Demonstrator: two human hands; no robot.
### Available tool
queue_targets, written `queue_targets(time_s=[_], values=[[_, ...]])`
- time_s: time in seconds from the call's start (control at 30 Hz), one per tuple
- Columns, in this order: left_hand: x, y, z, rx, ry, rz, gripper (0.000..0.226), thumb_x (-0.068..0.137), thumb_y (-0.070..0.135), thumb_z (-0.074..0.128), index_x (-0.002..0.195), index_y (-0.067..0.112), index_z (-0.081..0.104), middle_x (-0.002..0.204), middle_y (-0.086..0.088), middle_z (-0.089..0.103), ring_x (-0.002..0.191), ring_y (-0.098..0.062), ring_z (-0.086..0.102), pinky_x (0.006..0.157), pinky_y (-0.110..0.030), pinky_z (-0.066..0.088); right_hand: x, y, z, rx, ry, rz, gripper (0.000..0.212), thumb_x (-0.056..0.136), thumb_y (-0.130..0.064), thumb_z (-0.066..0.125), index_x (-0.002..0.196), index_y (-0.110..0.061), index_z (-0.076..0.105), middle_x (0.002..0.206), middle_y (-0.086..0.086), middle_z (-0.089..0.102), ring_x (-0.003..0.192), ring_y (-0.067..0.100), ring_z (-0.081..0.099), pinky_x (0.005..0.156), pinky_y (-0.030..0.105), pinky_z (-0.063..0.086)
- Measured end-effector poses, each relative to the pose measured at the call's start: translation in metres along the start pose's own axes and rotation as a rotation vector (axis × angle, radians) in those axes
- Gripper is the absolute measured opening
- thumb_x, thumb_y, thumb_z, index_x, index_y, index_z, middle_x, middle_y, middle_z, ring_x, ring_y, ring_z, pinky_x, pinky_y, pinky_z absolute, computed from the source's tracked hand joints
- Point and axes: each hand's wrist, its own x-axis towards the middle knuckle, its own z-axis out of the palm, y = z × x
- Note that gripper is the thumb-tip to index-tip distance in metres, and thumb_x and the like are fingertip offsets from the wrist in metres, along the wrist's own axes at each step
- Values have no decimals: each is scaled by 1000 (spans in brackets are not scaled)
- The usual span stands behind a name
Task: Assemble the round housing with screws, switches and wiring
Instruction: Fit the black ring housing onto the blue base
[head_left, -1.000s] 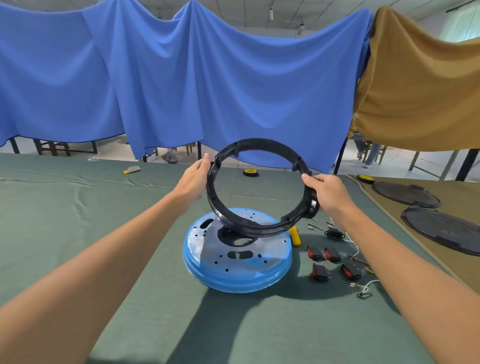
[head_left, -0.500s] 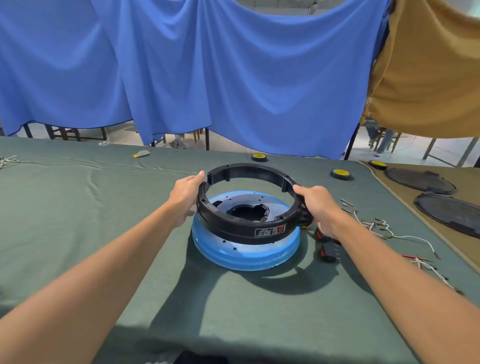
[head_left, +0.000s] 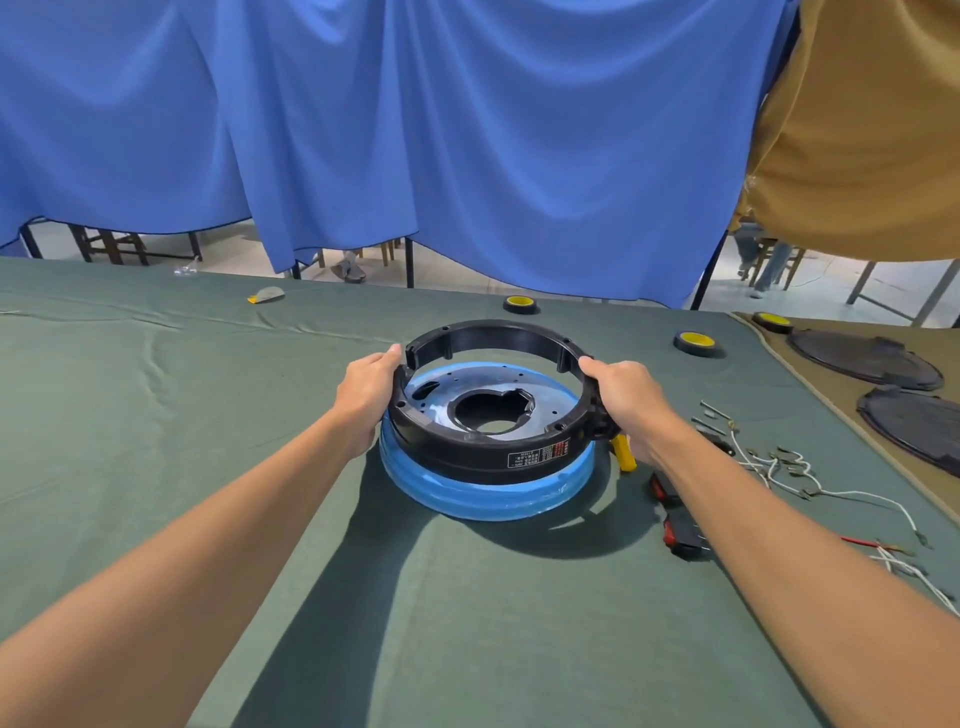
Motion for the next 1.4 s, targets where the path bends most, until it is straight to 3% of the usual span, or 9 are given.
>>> queue_targets(time_s=[0.13,0.37,0.47,0.73,0.83,0.93,1.13,1.3,1.4], values=[[20,-1,10,40,30,-4,42,96,46,45,95,11,69,99,-13,70,99,-35,65,100,-47,47,20,-2,6,12,31,13,37,90,-45,49,78,-11,56,85,16,63,95,39,65,91,52,51],[43,-2,28,103,121,-50,45,94,51,43,108,16,68,114,-13,67,109,-37,60,104,-47,43,51,0,13,50,65,55,37,93,-44,48,79,-11,58,79,12,58,87,33,65,82,46,52],[50,-4,33,130,174,-38,44,97,49,40,107,17,69,112,-9,65,105,-33,58,101,-42,43,59,-1,15,52,82,62,36,94,-43,48,78,-12,57,73,8,55,77,27,61,71,39,48],[44,2,35,129,450,5,67,100,58,25,84,7,64,71,1,51,81,-26,52,78,-36,37,57,6,25,92,140,108,42,92,-44,47,108,-8,60,99,11,66,89,24,66,81,41,57],[39,2,33,99,396,-34,71,99,62,19,76,11,62,78,-2,56,74,-20,54,77,-37,38,50,7,28,92,194,94,33,94,-41,43,99,-10,56,99,10,63,86,20,63,64,32,53],[33,-1,31,58,265,-33,74,96,67,19,98,12,69,98,-8,67,88,-23,62,89,-42,47,42,6,29,103,222,72,28,96,-38,42,84,-14,50,92,7,58,77,14,55,53,26,40],[15,-1,31,-133,0,4,63,96,67,19,125,32,62,119,4,63,110,-19,60,109,-42,40,23,10,28,127,205,119,31,92,-39,44,89,-10,56,92,9,64,83,20,61,70,38,52],[13,7,31,-94,17,-20,68,93,72,14,146,38,39,149,0,43,132,-24,45,115,-47,31,20,16,24,67,202,101,37,85,-43,49,88,-8,61,96,10,64,77,17,55,58,34,41],[15,7,28,-14,237,-64,73,95,69,13,99,17,64,113,-7,64,103,-23,59,96,-43,42,19,19,21,-35,201,96,37,85,-45,50,76,-10,56,100,10,59,79,18,51,59,34,35]])
